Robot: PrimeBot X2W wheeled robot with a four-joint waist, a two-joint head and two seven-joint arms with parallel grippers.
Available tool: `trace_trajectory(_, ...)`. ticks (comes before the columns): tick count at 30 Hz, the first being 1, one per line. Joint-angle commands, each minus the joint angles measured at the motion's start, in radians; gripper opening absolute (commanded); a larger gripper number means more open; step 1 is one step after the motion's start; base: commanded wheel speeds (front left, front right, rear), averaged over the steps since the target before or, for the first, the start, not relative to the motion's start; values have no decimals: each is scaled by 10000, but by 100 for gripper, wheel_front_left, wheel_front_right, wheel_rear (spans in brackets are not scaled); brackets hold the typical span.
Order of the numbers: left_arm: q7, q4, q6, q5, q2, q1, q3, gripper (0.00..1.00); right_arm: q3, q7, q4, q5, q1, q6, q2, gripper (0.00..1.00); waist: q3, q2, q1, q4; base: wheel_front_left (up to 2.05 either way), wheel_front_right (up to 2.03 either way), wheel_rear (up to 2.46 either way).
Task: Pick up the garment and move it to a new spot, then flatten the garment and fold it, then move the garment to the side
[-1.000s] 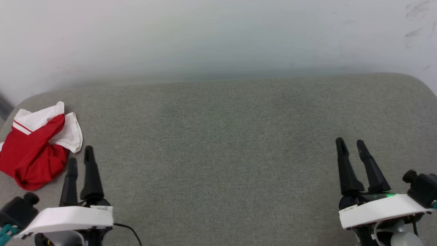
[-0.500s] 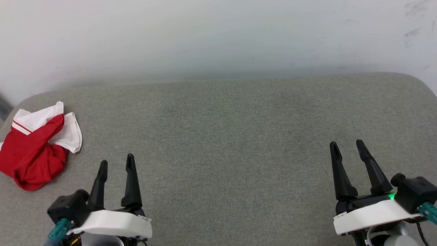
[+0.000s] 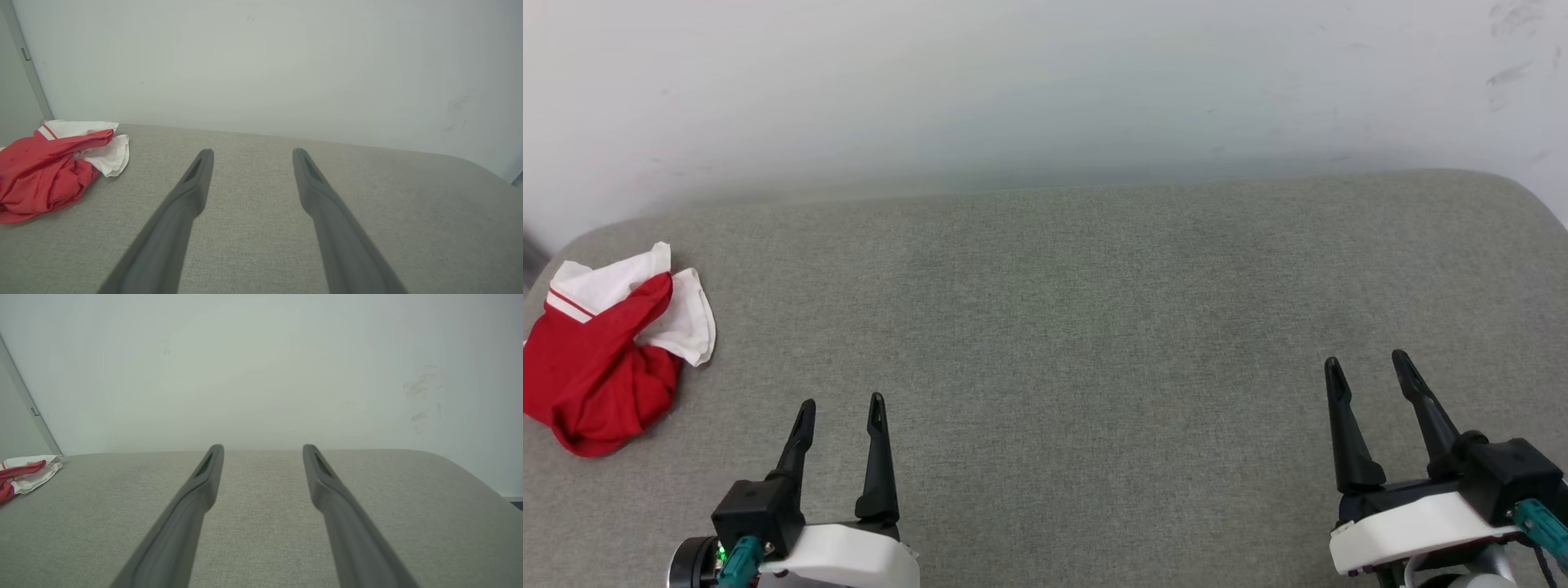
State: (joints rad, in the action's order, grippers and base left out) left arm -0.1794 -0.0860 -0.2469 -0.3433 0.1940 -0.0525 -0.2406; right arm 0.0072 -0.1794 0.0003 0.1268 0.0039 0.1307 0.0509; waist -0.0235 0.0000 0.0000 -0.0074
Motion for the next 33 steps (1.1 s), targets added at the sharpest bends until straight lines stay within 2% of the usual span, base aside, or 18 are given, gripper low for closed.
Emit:
trace_trajectory(1,-101,-55,-84,290,122,95,-99,100,10,-98,-99,-336,5,0,-7,100,-18,0,0,-9,0,0,0)
trace_trajectory(6,-212,-52,-172,690,225,143,-364,100,75,-207,-187,-718,-10,0,-8,100,-86,0,0,-31,0,0,0)
trace_trajectory(11,-318,-239,81,626,17,73,-183,100,100,-319,-274,-629,-13,0,-8,100,-154,0,0,-47,0,0,0)
trace_trajectory(14,-379,-391,465,614,-225,-73,184,100,108,-375,-329,-411,26,-1,-9,100,-179,0,0,-55,0,0,0)
trace_trajectory(24,-576,-250,2253,1265,-1111,-484,1550,100,-27,-584,-127,-201,198,-1,-10,100,-195,0,0,-89,0,0,0)
trace_trajectory(28,-655,-75,2694,1699,-1292,-563,1817,100,9,-657,20,-349,230,-1,-10,100,-201,0,0,-100,0,0,0)
trace_trajectory(33,-747,98,2960,2186,-1391,-613,1984,100,53,-746,105,-574,253,-1,-11,100,-224,0,0,-115,0,0,0)
